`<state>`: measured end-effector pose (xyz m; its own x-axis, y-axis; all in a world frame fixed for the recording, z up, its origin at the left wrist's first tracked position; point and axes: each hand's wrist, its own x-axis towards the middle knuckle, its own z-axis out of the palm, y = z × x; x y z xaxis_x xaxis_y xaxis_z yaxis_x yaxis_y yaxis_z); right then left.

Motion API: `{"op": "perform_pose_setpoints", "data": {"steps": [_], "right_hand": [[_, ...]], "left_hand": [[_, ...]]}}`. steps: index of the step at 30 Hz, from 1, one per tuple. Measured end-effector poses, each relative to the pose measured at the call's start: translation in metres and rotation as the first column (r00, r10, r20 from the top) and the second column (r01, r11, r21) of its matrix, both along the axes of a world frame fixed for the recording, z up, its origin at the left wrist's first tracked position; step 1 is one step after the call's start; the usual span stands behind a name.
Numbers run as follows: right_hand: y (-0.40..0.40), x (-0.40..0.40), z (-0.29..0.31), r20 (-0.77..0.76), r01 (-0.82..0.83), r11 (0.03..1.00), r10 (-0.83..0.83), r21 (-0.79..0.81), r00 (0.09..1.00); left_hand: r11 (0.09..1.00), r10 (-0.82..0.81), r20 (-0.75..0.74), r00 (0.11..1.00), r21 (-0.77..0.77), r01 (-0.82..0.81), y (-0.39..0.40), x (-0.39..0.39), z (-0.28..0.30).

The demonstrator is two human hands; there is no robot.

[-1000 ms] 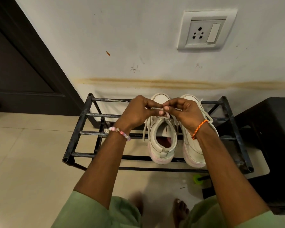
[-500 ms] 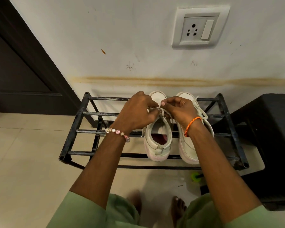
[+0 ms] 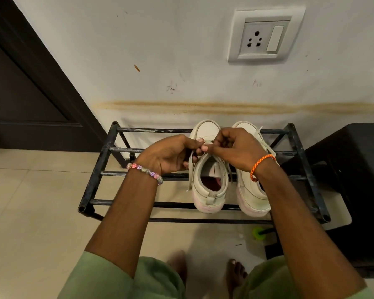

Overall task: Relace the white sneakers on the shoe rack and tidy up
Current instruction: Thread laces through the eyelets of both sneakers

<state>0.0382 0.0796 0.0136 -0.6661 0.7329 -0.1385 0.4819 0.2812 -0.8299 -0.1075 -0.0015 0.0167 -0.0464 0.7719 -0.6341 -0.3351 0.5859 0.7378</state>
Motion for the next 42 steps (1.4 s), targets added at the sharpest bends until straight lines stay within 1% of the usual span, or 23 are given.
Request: {"op": "perform_pose_setpoints", "data": {"steps": [4, 8, 11, 13, 15, 17, 19, 21, 24, 25, 27, 28, 30, 32, 34, 35, 37, 38, 40, 42], "right_hand": [[0.001, 0.001, 0.001, 0.021, 0.017, 0.998, -0.018, 0.065, 1.0], [-0.001, 0.002, 0.001, 0.089, -0.005, 0.982, -0.012, 0.187, 0.996], [-0.001, 0.004, 0.002, 0.106, -0.045, 0.966, 0.018, 0.256, 0.994], [-0.001, 0.005, 0.001, 0.114, -0.061, 0.953, 0.028, 0.296, 0.993], [0.003, 0.008, 0.001, 0.121, -0.04, 0.94, -0.002, 0.339, 0.993], [0.007, 0.011, 0.003, 0.095, 0.004, 0.949, -0.036, 0.315, 0.995], [0.008, 0.012, 0.002, 0.046, 0.011, 0.979, -0.021, 0.204, 0.999], [0.007, 0.01, -0.003, 0.02, 0.005, 0.995, -0.007, 0.095, 1.0], [0.007, 0.009, -0.005, -0.041, 0.038, 0.999, -0.037, 0.022, 0.998], [0.008, 0.01, -0.004, -0.073, 0.033, 0.999, -0.033, 0.0, 0.997], [0.008, 0.012, 0.001, -0.111, -0.043, 0.998, 0.037, -0.047, 0.993], [0.007, 0.013, 0.002, -0.112, -0.097, 0.994, 0.092, -0.047, 0.989], [0.003, 0.011, 0.002, -0.099, -0.168, 0.986, 0.169, 0.017, 0.981], [0.001, 0.008, -0.003, -0.109, -0.145, 0.984, 0.156, 0.1, 0.982], [0.003, 0.006, -0.007, -0.107, -0.097, 0.983, 0.115, 0.156, 0.988], [0.004, 0.005, -0.008, -0.099, -0.083, 0.983, 0.101, 0.167, 0.99], [0.006, 0.004, -0.01, -0.079, -0.056, 0.985, 0.07, 0.165, 0.994], [0.006, 0.003, -0.011, -0.062, -0.04, 0.985, 0.051, 0.167, 0.997], [0.006, 0.0, -0.012, -0.011, -0.015, 0.982, 0.017, 0.188, 1.0], [0.005, -0.003, -0.013, 0.032, -0.012, 0.98, 0.006, 0.199, 0.999]], "left_hand": [[1.0, -0.013, -0.039, 0.999, -0.001, 0.012, 0.001, -0.001, -0.002], [0.999, -0.027, -0.144, 0.989, 0.027, 0.031, 0.003, 0.0, -0.001], [0.997, -0.042, -0.247, 0.968, 0.048, 0.056, 0.005, -0.002, -0.001], [0.995, -0.064, -0.284, 0.957, 0.057, 0.083, 0.004, -0.006, -0.002], [0.994, -0.051, -0.302, 0.952, 0.074, 0.077, 0.001, -0.011, -0.001], [0.993, -0.041, -0.275, 0.96, 0.099, 0.071, -0.002, -0.012, 0.002], [0.992, -0.053, -0.206, 0.977, 0.102, 0.075, -0.003, -0.009, 0.003], [0.996, -0.068, -0.195, 0.978, 0.05, 0.079, -0.002, -0.006, 0.001], [0.998, -0.062, -0.198, 0.978, -0.005, 0.062, 0.0, -0.004, -0.001], [0.998, -0.059, -0.198, 0.978, -0.013, 0.058, 0.0, -0.005, -0.001], [0.999, -0.044, -0.194, 0.98, -0.025, 0.04, 0.001, -0.006, 0.0], [0.999, -0.035, -0.189, 0.981, -0.028, 0.031, 0.001, -0.006, 0.0], [0.999, -0.026, -0.169, 0.985, -0.036, 0.021, 0.001, -0.007, 0.001], [0.999, -0.025, -0.145, 0.989, -0.041, 0.019, 0.001, -0.006, 0.0], [0.999, -0.03, -0.156, 0.987, -0.028, 0.026, 0.001, -0.007, 0.0], [0.999, -0.032, -0.188, 0.982, -0.013, 0.031, 0.001, -0.007, 0.0], [0.999, -0.029, -0.311, 0.95, 0.026, 0.039, 0.001, -0.005, 0.002], [0.998, -0.025, -0.397, 0.917, 0.047, 0.047, 0.002, -0.003, 0.002], [0.992, 0.001, -0.574, 0.819, 0.101, 0.07, 0.003, -0.001, 0.0], [0.976, 0.043, -0.669, 0.742, 0.188, 0.113, 0.004, -0.001, -0.003]]}}
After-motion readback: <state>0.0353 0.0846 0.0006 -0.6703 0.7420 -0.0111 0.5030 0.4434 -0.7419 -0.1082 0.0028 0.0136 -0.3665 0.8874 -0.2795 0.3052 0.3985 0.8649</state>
